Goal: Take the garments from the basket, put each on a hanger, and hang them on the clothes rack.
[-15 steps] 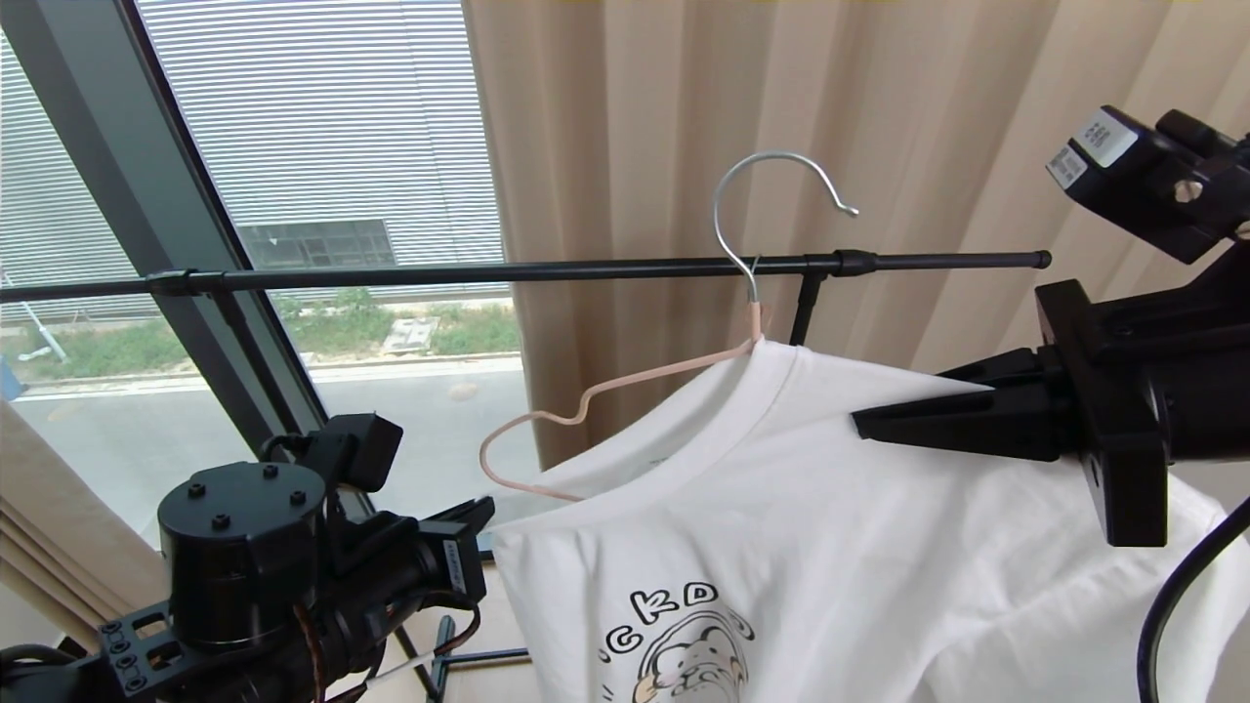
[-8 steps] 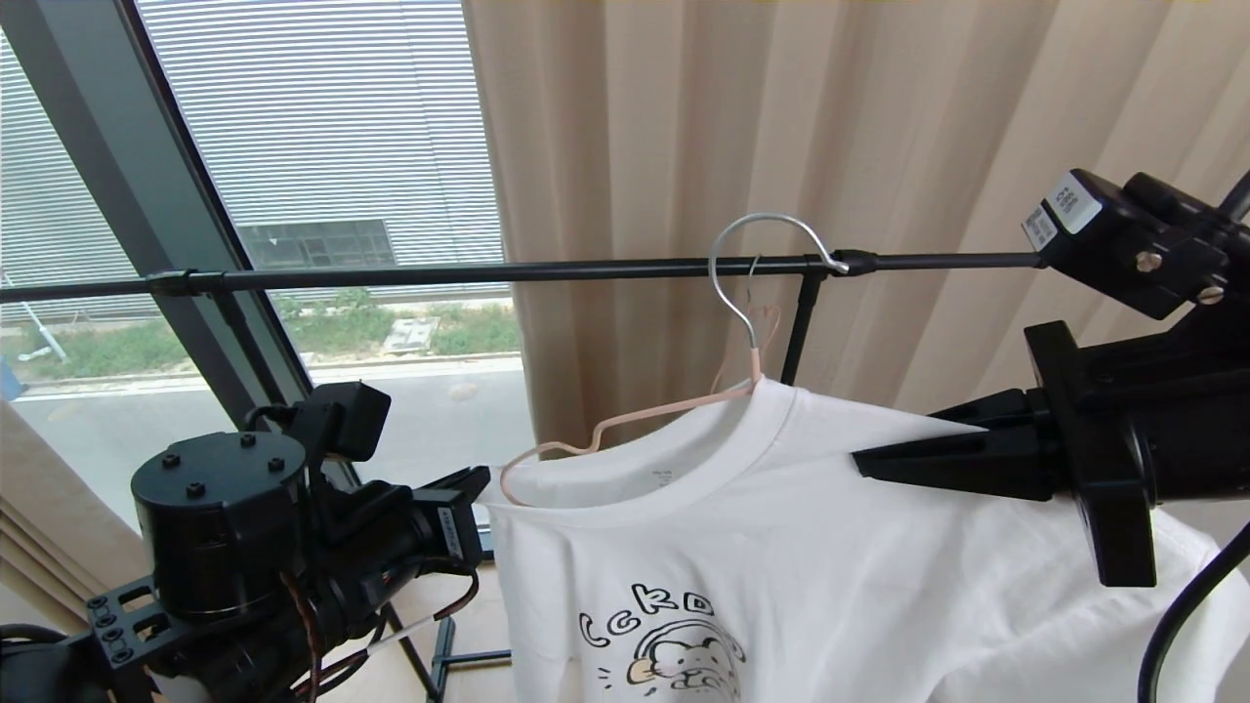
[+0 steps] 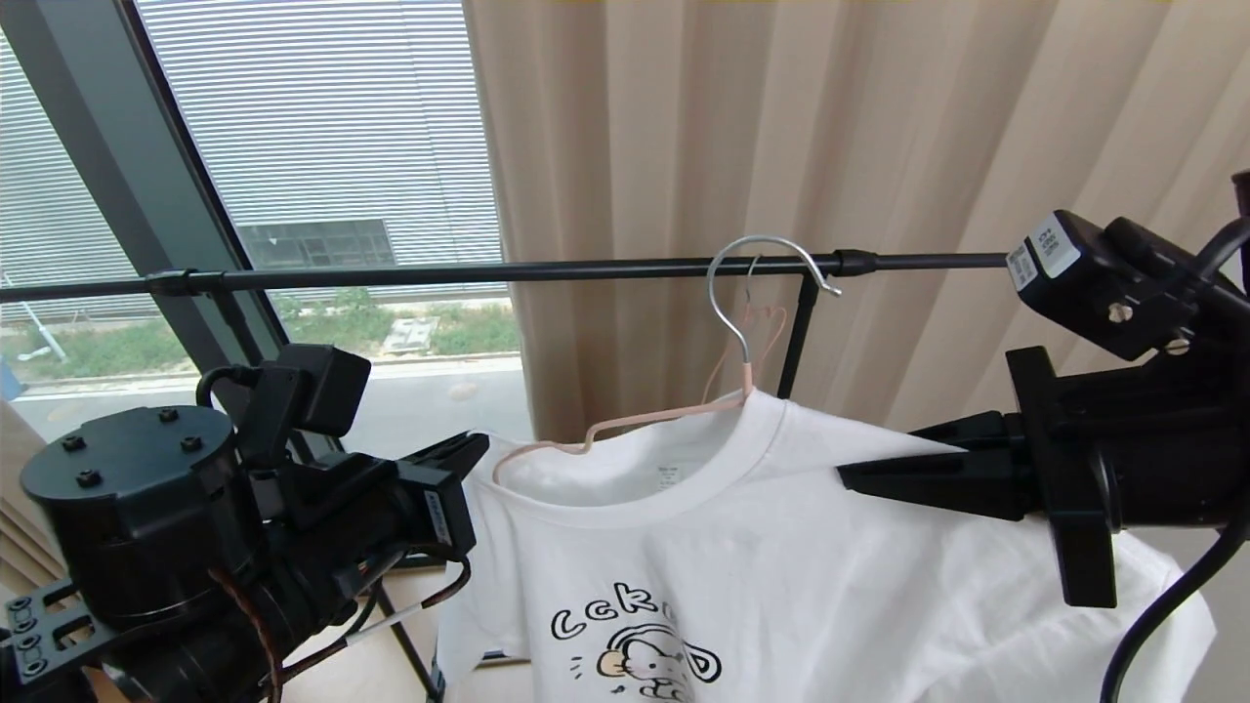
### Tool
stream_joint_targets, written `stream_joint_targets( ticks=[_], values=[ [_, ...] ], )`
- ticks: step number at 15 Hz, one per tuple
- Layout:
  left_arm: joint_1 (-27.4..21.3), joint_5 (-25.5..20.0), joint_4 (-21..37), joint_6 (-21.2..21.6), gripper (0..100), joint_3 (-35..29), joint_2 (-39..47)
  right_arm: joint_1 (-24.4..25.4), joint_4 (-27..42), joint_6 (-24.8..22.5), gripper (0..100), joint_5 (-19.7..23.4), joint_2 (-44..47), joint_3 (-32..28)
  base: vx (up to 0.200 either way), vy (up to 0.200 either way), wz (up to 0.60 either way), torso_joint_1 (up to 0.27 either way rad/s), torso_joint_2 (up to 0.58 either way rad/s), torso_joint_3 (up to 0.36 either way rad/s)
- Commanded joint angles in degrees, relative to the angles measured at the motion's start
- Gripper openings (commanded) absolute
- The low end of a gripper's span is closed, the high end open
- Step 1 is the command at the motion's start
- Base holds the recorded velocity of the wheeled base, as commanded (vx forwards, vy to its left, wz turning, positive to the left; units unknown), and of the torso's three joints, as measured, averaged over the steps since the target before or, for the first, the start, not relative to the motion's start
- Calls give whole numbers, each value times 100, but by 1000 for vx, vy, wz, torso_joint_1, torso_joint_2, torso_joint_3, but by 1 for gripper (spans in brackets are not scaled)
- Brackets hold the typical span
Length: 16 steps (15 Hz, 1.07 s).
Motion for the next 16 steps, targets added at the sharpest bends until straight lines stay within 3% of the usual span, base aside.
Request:
stream_joint_targets(
  ticks=[1,7,9,14,16],
  values=[
    [-256,6,-2,235,0,-148,-234,2,-696,8,0,12,10,687,0,0,0,0,0,0],
    [-564,-3,42,877,0,-473,-278,2,-1530,412,0,171,45,1100,0,0,0,0,0,0],
    [-617,-20,51,1070,0,-578,-251,2,-2137,412,0,136,89,1417,0,0,0,0,0,0],
    [-1038,-91,130,1079,0,-816,-251,2,-2612,430,0,136,458,1575,0,0,0,0,0,0],
    [-1118,-354,147,1079,0,-930,-278,2,-3104,421,0,136,713,1803,0,0,0,0,0,0]
  ],
)
